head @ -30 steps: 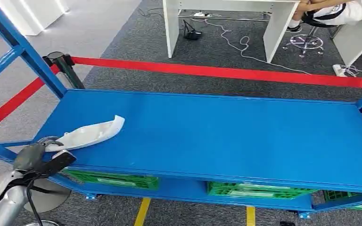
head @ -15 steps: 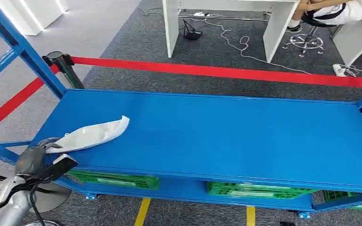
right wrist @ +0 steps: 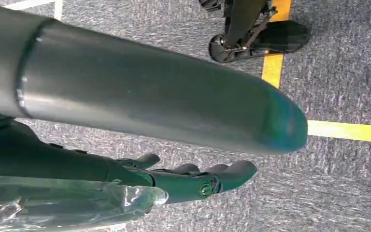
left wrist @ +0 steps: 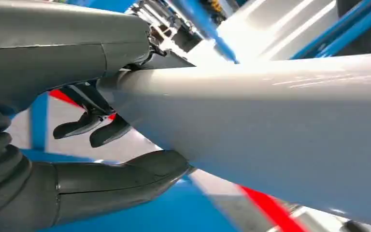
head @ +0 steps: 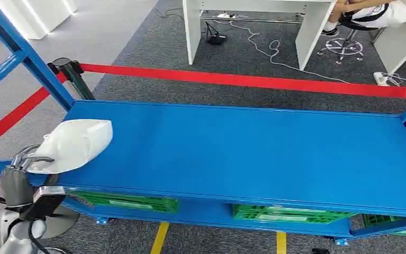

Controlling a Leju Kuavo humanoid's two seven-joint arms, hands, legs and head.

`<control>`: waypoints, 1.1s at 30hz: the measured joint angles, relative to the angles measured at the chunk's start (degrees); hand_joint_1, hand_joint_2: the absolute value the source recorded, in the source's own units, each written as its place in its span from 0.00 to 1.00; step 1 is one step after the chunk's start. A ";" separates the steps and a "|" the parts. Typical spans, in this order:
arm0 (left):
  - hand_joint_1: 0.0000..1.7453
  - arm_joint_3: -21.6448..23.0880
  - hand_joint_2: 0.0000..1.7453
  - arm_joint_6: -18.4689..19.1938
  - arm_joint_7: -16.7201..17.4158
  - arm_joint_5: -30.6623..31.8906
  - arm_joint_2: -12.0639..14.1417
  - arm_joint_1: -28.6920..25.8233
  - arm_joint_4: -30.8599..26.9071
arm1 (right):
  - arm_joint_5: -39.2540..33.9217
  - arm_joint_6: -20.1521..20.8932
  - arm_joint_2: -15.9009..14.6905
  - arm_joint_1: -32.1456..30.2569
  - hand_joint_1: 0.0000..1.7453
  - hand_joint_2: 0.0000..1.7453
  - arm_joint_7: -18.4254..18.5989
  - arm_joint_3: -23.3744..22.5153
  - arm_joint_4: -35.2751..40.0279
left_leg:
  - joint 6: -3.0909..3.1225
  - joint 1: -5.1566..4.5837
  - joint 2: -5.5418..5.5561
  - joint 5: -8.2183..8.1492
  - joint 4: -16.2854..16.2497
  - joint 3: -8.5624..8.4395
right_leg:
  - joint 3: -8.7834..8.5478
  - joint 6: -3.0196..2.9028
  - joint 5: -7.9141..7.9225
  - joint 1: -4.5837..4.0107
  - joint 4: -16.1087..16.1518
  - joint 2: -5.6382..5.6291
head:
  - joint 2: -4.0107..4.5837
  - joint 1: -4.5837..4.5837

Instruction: Take the parts from the cabinet and place them on the table.

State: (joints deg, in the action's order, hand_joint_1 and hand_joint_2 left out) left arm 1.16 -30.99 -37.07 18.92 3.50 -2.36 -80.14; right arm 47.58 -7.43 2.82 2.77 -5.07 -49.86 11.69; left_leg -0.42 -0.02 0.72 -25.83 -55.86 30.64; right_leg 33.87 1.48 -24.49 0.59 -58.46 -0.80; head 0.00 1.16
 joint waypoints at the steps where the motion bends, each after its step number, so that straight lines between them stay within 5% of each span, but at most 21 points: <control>1: 1.00 -0.02 1.00 0.61 -0.39 -1.32 -0.38 -0.19 -1.09 | 0.04 0.00 0.00 0.00 0.00 0.00 -0.02 -0.02 0.00 | 0.00 0.00 0.00 0.00 0.00 0.00 | 0.00 0.00 0.00 0.00 0.00 0.00 | 0.00 0.02; 10: 1.00 0.11 1.00 9.36 -1.22 -10.82 -2.65 -1.76 -9.30 | 0.24 -0.24 0.09 0.01 0.00 0.00 -0.24 -0.72 0.00 | 0.00 0.00 0.00 0.00 0.00 0.00 | 0.00 0.00 0.00 0.00 0.00 0.00 | 0.00 0.00; 21: 1.00 0.79 1.00 15.70 -1.46 -11.93 -2.54 -3.37 -14.13 | 0.70 0.04 0.13 0.07 0.00 0.00 -0.44 -1.42 0.00 | 0.00 0.00 0.00 0.00 0.00 0.00 | 0.00 0.00 0.00 0.00 0.00 0.00 | 0.00 0.02; 28: 1.00 1.33 1.00 15.49 -1.92 -11.56 -3.00 -4.76 -16.14 | 0.63 0.00 0.13 0.07 0.00 0.00 -0.83 -1.92 0.00 | 0.04 -0.01 0.00 -0.05 -0.08 0.02 | -0.03 0.04 0.03 0.10 0.07 0.00 | 0.00 0.02; 31: 1.00 2.21 1.00 14.60 -1.92 -10.70 -3.11 -5.04 -17.96 | 0.61 0.00 0.33 0.16 0.00 0.00 -1.03 -2.30 0.00 | 1.41 -0.32 0.00 -0.29 -0.49 0.34 | -0.08 0.77 0.25 0.41 0.50 -0.01 | 0.00 0.02; 33: 1.00 2.67 1.00 13.94 -1.94 -9.98 -3.19 -5.07 -18.83 | 0.61 0.02 0.33 0.27 0.00 0.00 -1.05 -2.45 0.02 | 2.10 0.18 -0.06 1.23 1.48 -0.39 | -0.43 1.36 0.82 0.07 1.26 -0.02 | 0.00 -0.02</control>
State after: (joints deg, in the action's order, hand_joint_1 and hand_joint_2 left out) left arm 3.83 -17.05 -39.01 8.94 0.31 -7.43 -98.97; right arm 48.19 -7.41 3.15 3.04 -6.12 -52.30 11.72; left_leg 1.68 0.16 0.66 -24.60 -54.38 30.25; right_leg 33.45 2.84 -23.67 0.65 -57.20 -0.82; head 0.00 1.14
